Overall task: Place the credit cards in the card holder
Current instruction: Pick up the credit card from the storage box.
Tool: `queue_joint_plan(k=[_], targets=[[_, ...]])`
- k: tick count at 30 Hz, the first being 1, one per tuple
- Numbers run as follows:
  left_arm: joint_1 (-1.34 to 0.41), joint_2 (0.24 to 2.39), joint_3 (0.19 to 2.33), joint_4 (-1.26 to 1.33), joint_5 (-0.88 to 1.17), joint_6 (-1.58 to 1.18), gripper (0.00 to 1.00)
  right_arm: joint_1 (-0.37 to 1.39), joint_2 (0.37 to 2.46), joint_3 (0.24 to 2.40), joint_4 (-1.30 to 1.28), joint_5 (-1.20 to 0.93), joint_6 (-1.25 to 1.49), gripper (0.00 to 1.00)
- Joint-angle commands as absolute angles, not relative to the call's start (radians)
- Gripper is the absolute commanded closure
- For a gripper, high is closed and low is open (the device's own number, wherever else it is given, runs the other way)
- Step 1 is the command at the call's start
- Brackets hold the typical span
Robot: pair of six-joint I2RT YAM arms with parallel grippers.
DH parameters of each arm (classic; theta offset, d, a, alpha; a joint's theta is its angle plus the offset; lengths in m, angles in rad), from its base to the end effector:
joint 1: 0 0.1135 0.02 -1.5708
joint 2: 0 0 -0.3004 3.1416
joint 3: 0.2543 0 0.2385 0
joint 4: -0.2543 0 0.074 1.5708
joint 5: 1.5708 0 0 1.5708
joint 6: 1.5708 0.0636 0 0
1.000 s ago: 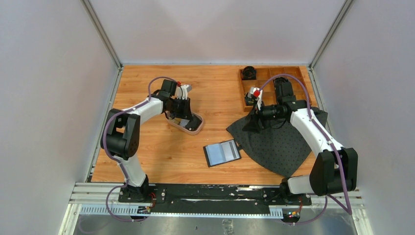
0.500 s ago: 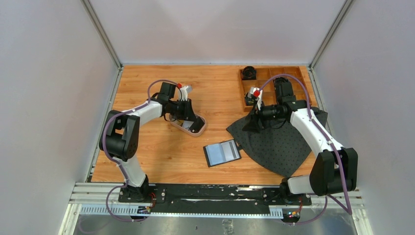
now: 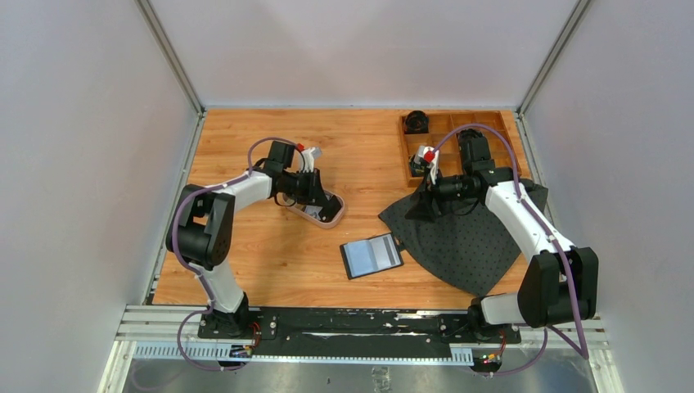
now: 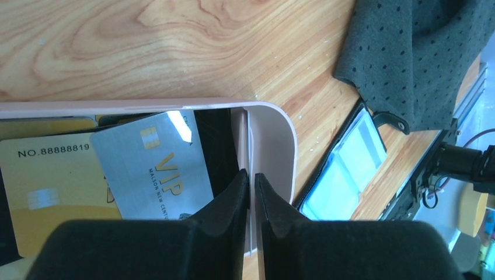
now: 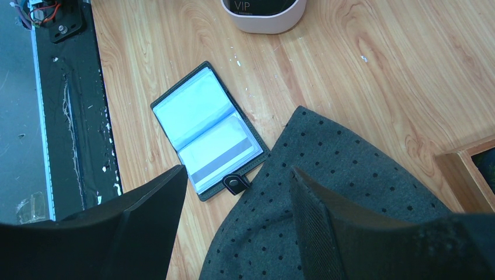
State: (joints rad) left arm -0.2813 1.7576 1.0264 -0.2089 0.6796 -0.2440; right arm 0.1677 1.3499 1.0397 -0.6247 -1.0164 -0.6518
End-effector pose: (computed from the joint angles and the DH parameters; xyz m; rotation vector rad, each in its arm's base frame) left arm 0.3352 -0.1385 0.1995 0.3356 2.4996 -1.0675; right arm 0.2435 0.0961 0.3068 -1.2028 1.7923 0.9806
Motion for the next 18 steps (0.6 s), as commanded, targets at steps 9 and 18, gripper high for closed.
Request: queue_joint_plan(k=[9,18], targets=[[-0.298,1.629,1.007,-0.227,0.542,-0.248,1.0,0.151,1.336,1.062,-0.652,-1.012,-0.67,0.32],[-0.298,1.486,0.968,-0.209,0.452,-0.252,1.0,0.152,1.336,1.053,-0.651,-1.026,-0.682,0.32]])
